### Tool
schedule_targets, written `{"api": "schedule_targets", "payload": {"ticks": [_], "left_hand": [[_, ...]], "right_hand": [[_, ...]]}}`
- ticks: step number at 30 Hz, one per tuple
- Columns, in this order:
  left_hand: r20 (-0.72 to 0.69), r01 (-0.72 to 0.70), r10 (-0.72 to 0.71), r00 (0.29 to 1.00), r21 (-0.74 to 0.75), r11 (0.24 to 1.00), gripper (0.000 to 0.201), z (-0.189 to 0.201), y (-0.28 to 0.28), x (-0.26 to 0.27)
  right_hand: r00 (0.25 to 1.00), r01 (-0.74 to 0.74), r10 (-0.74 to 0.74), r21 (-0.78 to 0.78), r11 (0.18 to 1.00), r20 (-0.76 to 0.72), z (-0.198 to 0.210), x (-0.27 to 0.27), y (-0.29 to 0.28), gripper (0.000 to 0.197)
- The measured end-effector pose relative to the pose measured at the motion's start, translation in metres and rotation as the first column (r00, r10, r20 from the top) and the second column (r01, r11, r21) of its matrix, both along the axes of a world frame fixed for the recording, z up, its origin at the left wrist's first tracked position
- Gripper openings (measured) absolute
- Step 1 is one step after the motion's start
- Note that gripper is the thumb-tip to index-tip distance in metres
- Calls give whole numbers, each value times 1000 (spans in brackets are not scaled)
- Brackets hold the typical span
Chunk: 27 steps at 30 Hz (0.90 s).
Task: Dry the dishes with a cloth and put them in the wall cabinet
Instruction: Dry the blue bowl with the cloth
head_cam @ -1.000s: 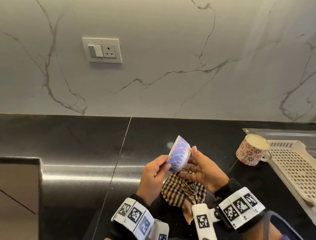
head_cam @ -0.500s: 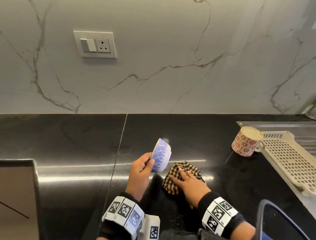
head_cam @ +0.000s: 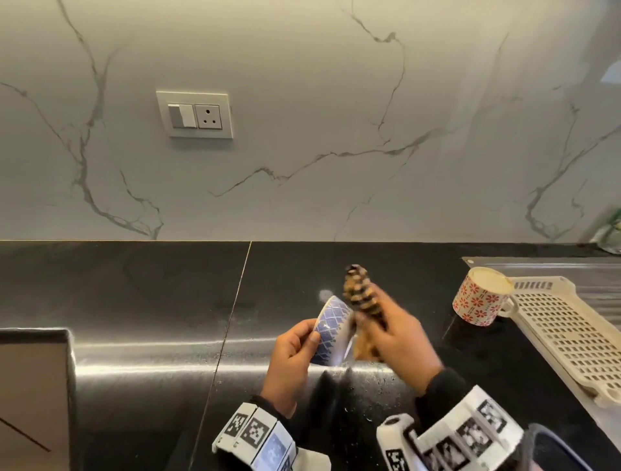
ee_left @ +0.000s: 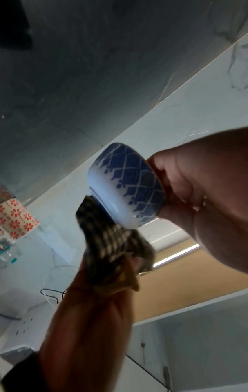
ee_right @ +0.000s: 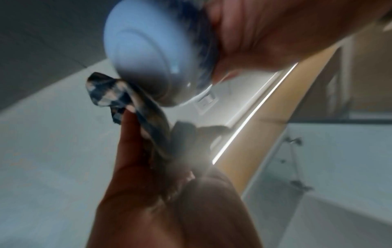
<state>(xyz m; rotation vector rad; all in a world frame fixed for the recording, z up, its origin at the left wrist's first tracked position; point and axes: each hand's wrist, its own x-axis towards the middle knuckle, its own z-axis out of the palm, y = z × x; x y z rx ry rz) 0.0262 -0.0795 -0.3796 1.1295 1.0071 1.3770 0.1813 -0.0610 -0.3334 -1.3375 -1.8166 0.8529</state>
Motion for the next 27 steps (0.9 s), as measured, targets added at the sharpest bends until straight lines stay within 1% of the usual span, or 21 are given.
{"api": "schedule_targets", "payload": {"ticks": [1, 2, 3, 4, 5, 6, 9, 10, 13, 15, 17, 18, 19, 20, 21, 22, 23, 24, 25, 26, 27], "left_hand": [[51, -1, 3, 999, -30, 1000, 14, 0, 0, 4], [112, -12, 20, 994, -71, 997, 16, 0, 1, 7], [170, -26, 45, 984, -114, 993, 20, -3, 1, 8], [212, -28, 60, 976, -148, 989, 23, -7, 1, 8], [239, -20, 62, 969, -174, 984, 25, -9, 0, 9], [266, -10, 64, 962, -198, 980, 25, -9, -2, 11], [355, 42, 30, 934, -194, 980, 28, -6, -5, 17], [359, 68, -9, 933, -150, 986, 26, -3, -5, 17], [290, 150, -146, 946, 10, 989, 14, 6, -5, 20], [289, 174, -191, 938, 84, 981, 21, 3, -4, 18], [305, 198, -225, 925, 118, 973, 43, -1, -3, 15], [309, 212, -237, 921, 112, 971, 49, -4, -3, 13], [299, 229, -250, 921, 104, 968, 51, -5, -3, 11], [262, 249, -268, 927, 102, 963, 52, -6, -3, 8], [203, 263, -278, 939, 98, 960, 52, -4, -3, 5], [129, 286, -297, 946, 93, 954, 54, -2, -1, 2], [53, 324, -330, 943, 88, 942, 55, 3, -1, 0], [-5, 367, -368, 930, 84, 926, 55, 8, 1, -1], [-27, 403, -402, 915, 81, 912, 53, 15, 1, 0], [-17, 421, -421, 907, 78, 904, 52, 19, 2, 1], [18, 422, -425, 905, 84, 903, 53, 22, 0, 2]], "right_hand": [[982, -56, 49, 37, 998, 184, 2, -12, -9, 57], [914, -76, 36, 83, 994, 405, 0, -21, -15, 73], [825, -59, -53, 180, 982, 562, -5, -26, -18, 79], [773, -40, -143, 273, 961, 617, -10, -27, -17, 70], [768, -13, -202, 331, 944, 607, -10, -26, -18, 57], [781, 1, -243, 388, 922, 575, -10, -23, -16, 48], [829, -15, -230, 431, 902, 510, -9, -18, -10, 42], [857, 7, -223, 422, 907, 464, -8, -16, -9, 43], [955, 138, -197, 254, 957, 221, 0, -7, 0, 54], [984, 176, -179, 144, 974, 11, 2, -2, 7, 38], [951, 179, -181, -31, 983, -251, -4, 1, 15, 29], [901, 156, -197, -135, 978, -386, -6, 1, 17, 30], [845, 128, -231, -237, 963, -482, -7, 2, 18, 33], [821, 122, -265, -299, 947, -506, -9, 3, 18, 35], [832, 139, -282, -314, 939, -477, -8, 4, 17, 36], [880, 191, -288, -273, 943, -377, -8, 4, 15, 34], [944, 254, -277, -143, 957, -179, -7, 2, 13, 33], [955, 279, -285, 77, 957, 86, -4, -1, 10, 33], [886, 240, -343, 322, 916, 313, 2, -6, 2, 33], [839, 179, -392, 490, 853, 378, 3, -10, -2, 34], [843, 150, -405, 568, 809, 354, 5, -14, -6, 35]]}}
